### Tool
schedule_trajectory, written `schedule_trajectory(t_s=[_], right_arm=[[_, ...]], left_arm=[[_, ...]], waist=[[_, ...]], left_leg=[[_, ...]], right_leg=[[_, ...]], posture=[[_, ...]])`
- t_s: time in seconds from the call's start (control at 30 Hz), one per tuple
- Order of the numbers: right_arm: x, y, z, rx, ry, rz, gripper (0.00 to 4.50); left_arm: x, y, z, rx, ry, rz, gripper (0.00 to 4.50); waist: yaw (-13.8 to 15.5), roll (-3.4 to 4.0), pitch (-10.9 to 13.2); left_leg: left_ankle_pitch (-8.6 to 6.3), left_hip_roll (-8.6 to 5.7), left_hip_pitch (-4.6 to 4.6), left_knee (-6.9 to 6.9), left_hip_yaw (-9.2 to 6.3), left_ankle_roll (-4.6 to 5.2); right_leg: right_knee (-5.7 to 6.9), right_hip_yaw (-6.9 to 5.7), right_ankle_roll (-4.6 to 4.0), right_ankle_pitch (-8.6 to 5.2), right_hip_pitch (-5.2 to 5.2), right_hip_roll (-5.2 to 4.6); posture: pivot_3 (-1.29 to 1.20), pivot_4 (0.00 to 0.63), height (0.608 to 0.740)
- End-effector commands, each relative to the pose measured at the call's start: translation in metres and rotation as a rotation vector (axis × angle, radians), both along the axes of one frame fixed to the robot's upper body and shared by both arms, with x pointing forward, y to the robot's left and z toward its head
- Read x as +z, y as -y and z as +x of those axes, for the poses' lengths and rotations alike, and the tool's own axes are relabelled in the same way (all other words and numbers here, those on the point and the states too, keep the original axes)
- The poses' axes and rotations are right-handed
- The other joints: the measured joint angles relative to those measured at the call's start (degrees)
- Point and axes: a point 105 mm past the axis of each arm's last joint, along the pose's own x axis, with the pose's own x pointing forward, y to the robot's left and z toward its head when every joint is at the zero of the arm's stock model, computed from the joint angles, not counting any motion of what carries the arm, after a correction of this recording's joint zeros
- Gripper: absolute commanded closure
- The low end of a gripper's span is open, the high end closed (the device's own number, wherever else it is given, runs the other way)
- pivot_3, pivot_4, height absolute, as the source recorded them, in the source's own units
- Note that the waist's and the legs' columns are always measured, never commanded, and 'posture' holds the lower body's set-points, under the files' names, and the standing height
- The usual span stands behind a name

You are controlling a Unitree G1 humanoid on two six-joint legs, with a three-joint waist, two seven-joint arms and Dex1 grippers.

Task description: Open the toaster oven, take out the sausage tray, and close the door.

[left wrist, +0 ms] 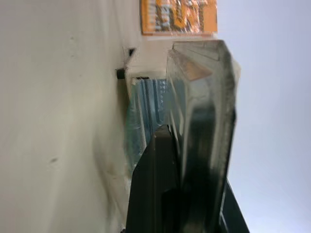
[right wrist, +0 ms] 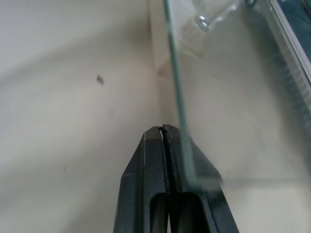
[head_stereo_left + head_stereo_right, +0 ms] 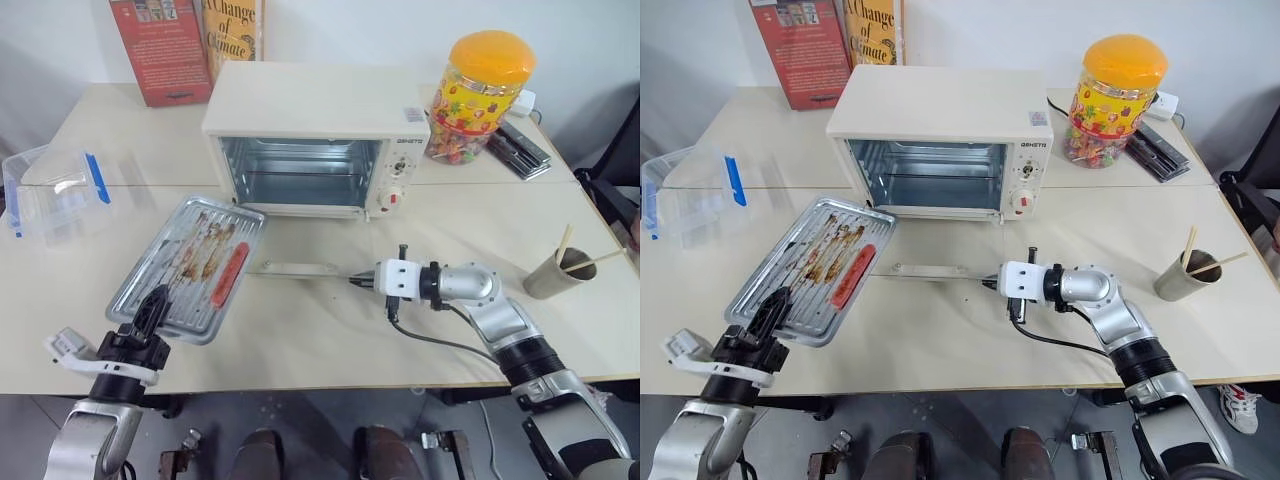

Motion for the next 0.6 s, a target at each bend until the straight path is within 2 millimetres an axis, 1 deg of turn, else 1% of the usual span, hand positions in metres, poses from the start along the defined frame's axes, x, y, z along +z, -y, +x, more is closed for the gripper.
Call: schedule_trajectory(t_s=[0.03,0.1,0.2,0.27,0.47,0.6], right_arm=[[0.024,-0.009,0.007,0.027,0.07,0.039,4.43],[0.037,-0.013,0.01,0.043,0.091,0.049,4.43],[0.052,-0.015,0.016,0.04,0.108,0.068,4.43],[0.059,-0.014,0.019,0.039,0.115,0.073,4.43],[0.063,-0.01,0.025,0.047,0.122,0.045,4.43],[0.064,-0.009,0.028,0.054,0.121,0.032,4.43]], left_arm=[[0.015,-0.011,-0.015,0.084,0.073,0.001,4.5],[0.014,-0.017,-0.02,0.12,0.068,0.006,4.5],[0.014,-0.021,-0.026,0.15,0.067,0.002,4.5],[0.013,-0.024,-0.03,0.175,0.065,-0.001,4.5],[0.012,-0.038,-0.045,0.264,0.057,0.011,4.5],[0.01,-0.042,-0.054,0.307,0.056,0.002,4.5]], waist=[[0.0,0.0,0.0],[-0.2,0.0,0.0],[-0.2,0.0,0.0],[-0.3,0.0,0.0],[-0.4,0.0,0.0],[-0.4,0.0,0.0]], left_leg=[[-0.02,0.0,0.0,0.01,0.01,0.03],[-0.03,0.0,0.0,0.04,0.02,0.05],[-0.04,0.02,0.01,0.04,0.01,0.05],[-0.05,0.03,0.03,0.05,0.05,0.07],[-0.08,0.11,0.06,0.06,0.12,0.08],[-0.5,0.29,0.01,0.5,0.22,0.18]], right_leg=[[-0.04,0.0,0.0,0.01,0.03,0.0],[-0.05,0.0,-0.02,0.02,0.03,0.0],[-0.07,0.0,-0.03,0.02,0.05,0.03],[-0.08,0.02,-0.05,0.04,0.05,0.03],[-0.1,0.06,-0.08,0.06,0.05,0.1],[-0.2,0.14,-0.06,0.07,0.16,0.25]], posture=[[0.0,0.15,0.74],[0.0,0.15,0.74],[0.0,0.15,0.74],[0.0,0.15,0.74],[0.0,0.15,0.74],[0.0,0.15,0.74]])
